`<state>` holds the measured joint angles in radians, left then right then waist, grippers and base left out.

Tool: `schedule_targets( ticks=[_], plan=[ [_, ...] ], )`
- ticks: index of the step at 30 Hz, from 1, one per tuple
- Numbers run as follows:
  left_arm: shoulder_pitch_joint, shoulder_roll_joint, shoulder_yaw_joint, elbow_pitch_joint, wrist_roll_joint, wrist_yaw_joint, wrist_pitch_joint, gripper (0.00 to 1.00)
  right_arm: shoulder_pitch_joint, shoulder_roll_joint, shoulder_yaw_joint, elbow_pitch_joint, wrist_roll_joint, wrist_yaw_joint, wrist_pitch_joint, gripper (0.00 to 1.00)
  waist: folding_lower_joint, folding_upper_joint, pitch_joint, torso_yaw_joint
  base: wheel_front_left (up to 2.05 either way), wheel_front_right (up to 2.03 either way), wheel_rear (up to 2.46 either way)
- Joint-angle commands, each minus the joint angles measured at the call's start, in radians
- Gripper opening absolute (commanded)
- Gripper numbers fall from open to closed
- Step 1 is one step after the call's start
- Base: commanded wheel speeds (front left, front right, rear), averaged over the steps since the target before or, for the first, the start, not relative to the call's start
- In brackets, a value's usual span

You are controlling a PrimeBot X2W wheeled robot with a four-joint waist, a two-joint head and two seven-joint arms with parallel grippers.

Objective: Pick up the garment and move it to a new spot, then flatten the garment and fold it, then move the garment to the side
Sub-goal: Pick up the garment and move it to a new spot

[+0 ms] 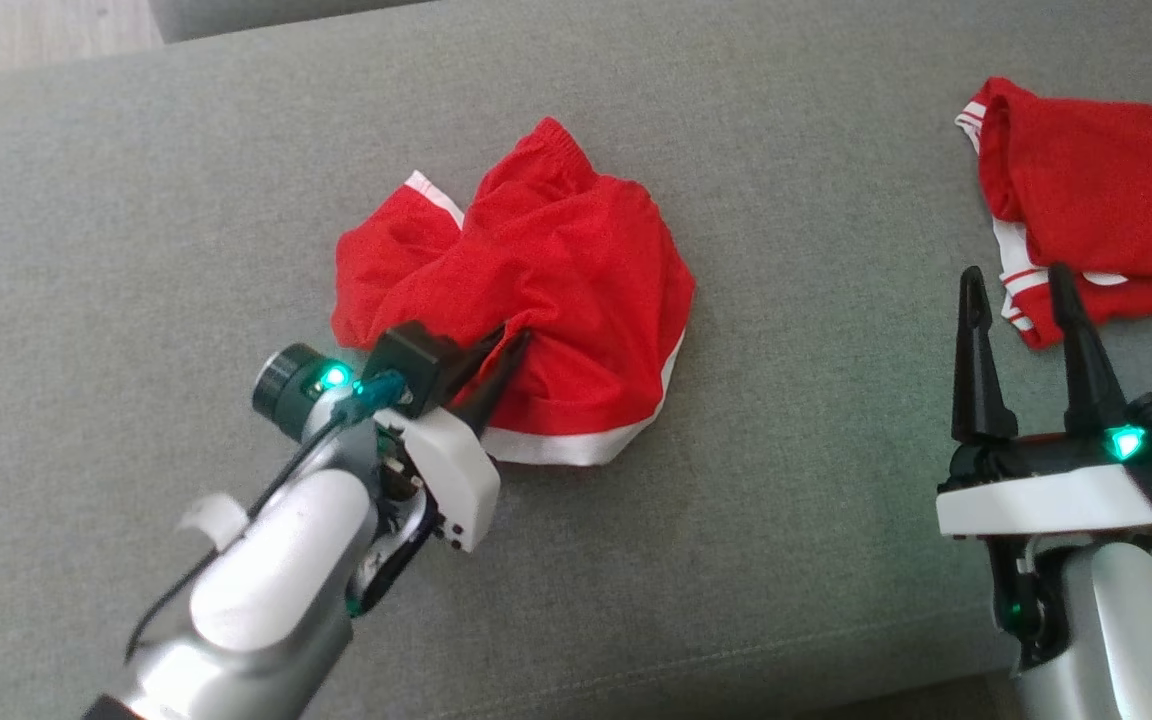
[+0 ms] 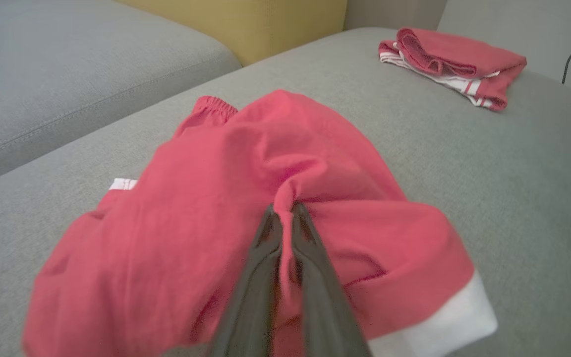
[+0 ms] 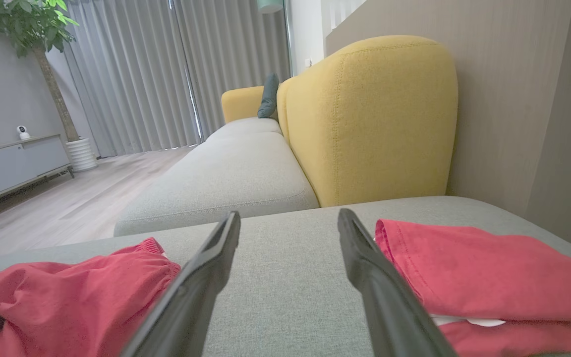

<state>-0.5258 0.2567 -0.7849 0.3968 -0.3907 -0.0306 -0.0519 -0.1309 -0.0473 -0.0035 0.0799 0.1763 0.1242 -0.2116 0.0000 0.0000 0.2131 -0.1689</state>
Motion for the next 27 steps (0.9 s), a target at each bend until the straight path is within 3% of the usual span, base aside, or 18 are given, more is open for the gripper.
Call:
schedule_targets(
  ticks=[1,2,13,21,27],
  plan=[
    [-0.024,0.008,0.048,-0.025,-0.011,0.01,-0.021,0.47,-0.015,-0.003,0.02,-0.027,0.002,0.007,-0.011,1.0,0.0,0.0,-0.006,0.004,0.0,0.0,0.0],
    [-0.012,0.001,0.054,-0.022,-0.015,0.021,-0.041,0.98,-0.012,-0.003,0.021,-0.023,0.002,0.007,-0.011,1.0,0.0,0.0,-0.011,0.008,0.0,0.0,0.0],
    [0.133,-0.028,0.16,-0.055,-0.091,0.121,-0.19,1.0,0.024,-0.003,0.035,0.024,0.006,0.007,-0.008,1.0,0.0,0.0,-0.098,0.056,0.0,0.0,0.0],
    [0.296,-0.041,0.266,-0.137,-0.112,0.201,-0.209,1.0,0.048,-0.003,0.045,0.063,-0.009,0.007,-0.003,1.0,0.0,0.0,-0.183,0.093,0.0,0.0,0.0],
    [0.419,-0.068,0.34,-0.231,-0.082,0.228,-0.21,1.0,0.068,-0.003,0.069,0.094,0.002,0.007,-0.005,1.0,0.0,0.0,-0.228,0.112,0.0,0.0,0.0]
  ],
)
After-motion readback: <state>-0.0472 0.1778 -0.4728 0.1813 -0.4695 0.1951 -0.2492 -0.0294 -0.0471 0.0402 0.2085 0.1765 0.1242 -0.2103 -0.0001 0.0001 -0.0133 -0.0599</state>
